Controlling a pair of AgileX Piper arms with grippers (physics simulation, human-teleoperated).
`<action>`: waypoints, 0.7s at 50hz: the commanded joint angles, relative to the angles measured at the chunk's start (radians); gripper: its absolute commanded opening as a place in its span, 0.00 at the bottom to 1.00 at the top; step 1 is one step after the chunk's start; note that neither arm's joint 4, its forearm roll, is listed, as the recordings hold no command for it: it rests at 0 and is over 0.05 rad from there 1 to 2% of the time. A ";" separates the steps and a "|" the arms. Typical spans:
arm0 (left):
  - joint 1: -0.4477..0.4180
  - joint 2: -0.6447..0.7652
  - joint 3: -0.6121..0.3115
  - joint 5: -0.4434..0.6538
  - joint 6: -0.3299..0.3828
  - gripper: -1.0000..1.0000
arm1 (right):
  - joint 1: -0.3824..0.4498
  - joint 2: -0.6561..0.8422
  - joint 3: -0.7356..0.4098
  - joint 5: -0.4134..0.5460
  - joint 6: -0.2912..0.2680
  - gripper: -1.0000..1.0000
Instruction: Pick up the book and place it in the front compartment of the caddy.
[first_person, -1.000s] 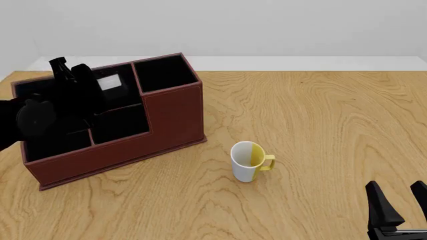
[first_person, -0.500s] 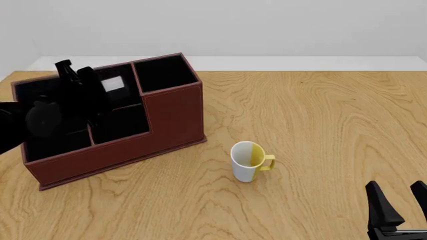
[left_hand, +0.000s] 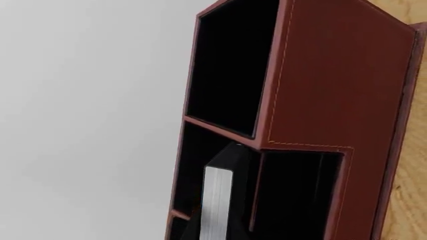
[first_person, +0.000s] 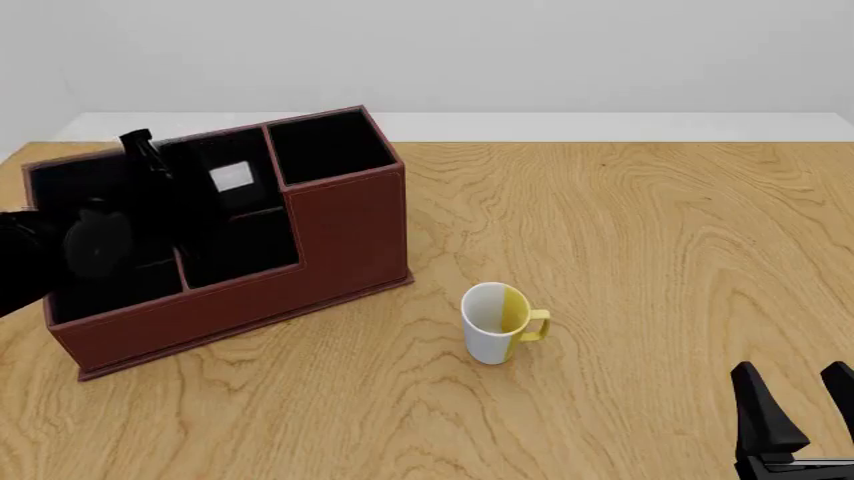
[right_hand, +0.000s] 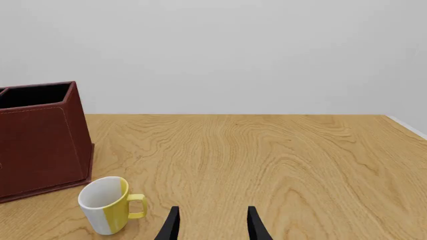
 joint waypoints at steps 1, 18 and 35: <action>0.000 0.000 0.003 -0.018 0.027 0.00 | 0.000 0.000 0.000 0.000 0.000 1.00; 0.005 0.022 0.021 -0.051 0.036 0.00 | 0.000 0.000 0.000 0.000 0.000 1.00; 0.023 0.048 0.037 -0.075 0.049 0.00 | 0.000 0.000 0.000 0.000 0.000 1.00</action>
